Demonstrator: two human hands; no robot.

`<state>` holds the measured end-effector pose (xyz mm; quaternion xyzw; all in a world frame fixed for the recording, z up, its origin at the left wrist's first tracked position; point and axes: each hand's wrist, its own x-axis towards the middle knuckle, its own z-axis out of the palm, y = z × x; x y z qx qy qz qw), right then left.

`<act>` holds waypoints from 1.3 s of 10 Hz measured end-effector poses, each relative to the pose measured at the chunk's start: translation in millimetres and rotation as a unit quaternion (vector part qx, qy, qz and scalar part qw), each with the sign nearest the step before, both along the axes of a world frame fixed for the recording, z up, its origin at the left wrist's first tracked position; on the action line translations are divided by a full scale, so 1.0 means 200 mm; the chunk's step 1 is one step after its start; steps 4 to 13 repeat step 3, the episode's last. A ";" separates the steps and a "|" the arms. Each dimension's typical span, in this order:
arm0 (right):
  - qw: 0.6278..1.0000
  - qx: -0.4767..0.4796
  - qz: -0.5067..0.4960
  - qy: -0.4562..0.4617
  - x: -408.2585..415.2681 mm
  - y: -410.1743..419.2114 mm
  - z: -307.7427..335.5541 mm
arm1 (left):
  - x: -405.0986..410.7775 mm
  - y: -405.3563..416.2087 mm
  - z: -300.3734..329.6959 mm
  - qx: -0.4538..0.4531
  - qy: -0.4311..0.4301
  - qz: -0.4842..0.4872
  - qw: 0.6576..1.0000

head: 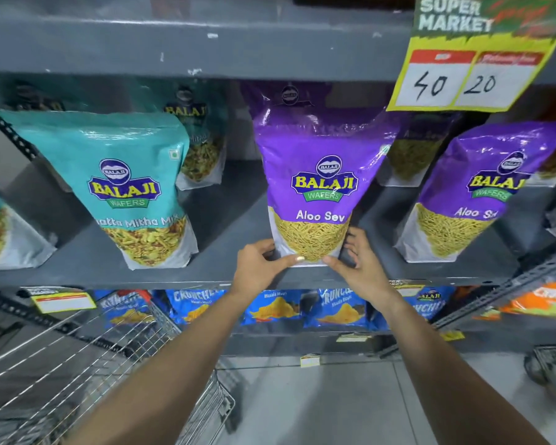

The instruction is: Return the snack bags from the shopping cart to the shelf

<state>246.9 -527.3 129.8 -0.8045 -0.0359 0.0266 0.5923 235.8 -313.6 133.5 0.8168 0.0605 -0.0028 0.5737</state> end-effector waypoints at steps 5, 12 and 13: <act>0.992 0.077 -0.096 -0.017 -0.15 0.04 0.06 | -0.07 0.02 0.07 -0.059 -0.003 0.035 0.998; 0.992 0.077 -0.096 -0.017 -0.15 0.04 0.06 | -0.07 0.02 0.07 -0.059 -0.003 0.035 0.998; 0.992 0.077 -0.096 -0.017 -0.15 0.04 0.06 | -0.07 0.02 0.07 -0.059 -0.003 0.035 0.998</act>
